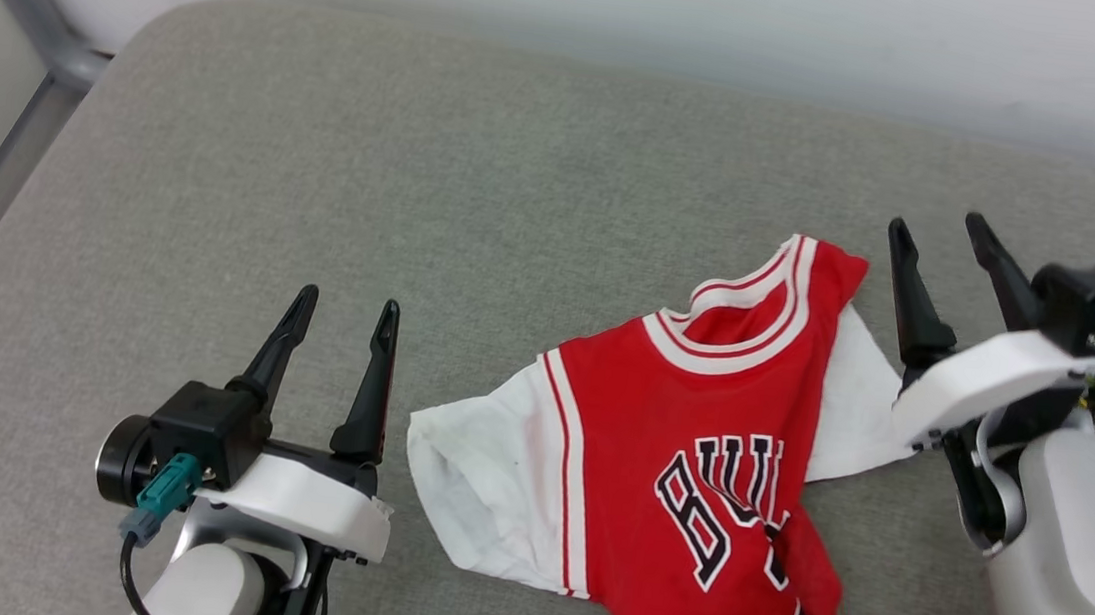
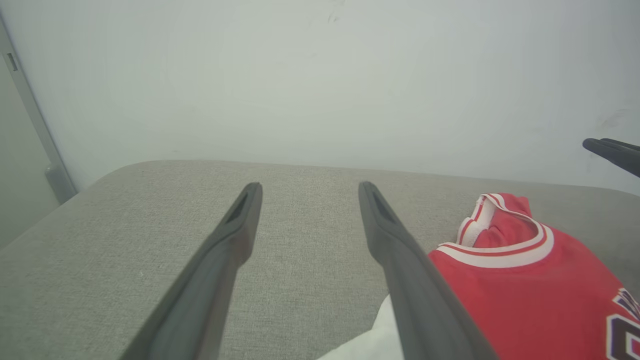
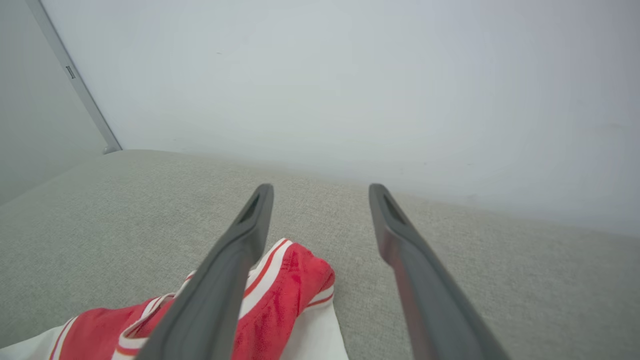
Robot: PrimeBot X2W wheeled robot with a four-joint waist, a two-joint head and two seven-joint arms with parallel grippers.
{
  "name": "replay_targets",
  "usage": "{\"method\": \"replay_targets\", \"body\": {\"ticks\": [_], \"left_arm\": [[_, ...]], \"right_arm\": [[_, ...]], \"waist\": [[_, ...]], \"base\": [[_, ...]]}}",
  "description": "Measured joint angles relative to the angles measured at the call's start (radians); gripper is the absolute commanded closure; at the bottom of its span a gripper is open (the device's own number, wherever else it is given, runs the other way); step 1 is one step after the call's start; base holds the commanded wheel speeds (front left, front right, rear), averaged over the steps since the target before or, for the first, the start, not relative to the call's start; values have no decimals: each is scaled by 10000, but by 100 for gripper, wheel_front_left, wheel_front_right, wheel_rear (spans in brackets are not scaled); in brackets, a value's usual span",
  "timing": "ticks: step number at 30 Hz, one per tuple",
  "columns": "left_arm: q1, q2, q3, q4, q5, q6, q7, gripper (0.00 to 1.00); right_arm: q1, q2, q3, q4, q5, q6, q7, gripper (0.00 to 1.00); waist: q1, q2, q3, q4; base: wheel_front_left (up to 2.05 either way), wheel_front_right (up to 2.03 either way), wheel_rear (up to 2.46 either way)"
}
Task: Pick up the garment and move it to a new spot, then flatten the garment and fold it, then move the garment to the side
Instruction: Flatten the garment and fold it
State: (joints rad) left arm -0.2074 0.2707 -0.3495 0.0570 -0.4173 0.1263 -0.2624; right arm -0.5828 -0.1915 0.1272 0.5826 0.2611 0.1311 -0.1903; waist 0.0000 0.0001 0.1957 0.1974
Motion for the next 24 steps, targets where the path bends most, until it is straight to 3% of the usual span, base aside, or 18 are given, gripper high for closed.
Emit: {"method": "replay_targets", "body": {"ticks": [5, 12, 18, 24], "left_arm": [[267, 86, 79, 8, 10, 100, -6, 0], [413, 161, 81, -12, 4, 192, 40, 0], [369, 142, 12, -46, -6, 184, 58, 0], [-69, 75, -71, -42, -6, -27, 54, 0]], "right_arm": [[1055, 280, -663, -535, -267, 0, 435, 0], [2030, 155, -1028, -1126, -167, 0, 3482, 0], [2247, -52, -746, -1774, 107, 0, 6121, 0], [1823, -284, -236, -1889, 199, 0, 7200, 0]], "waist": [[0, 0, -419, -449], [-1, 0, -732, -961], [-1, 0, -528, -989], [0, 0, -48, -717]], "base": [[0, 0, 0], [0, 0, 0], [0, 0, 0], [0, 0, 0]]}}
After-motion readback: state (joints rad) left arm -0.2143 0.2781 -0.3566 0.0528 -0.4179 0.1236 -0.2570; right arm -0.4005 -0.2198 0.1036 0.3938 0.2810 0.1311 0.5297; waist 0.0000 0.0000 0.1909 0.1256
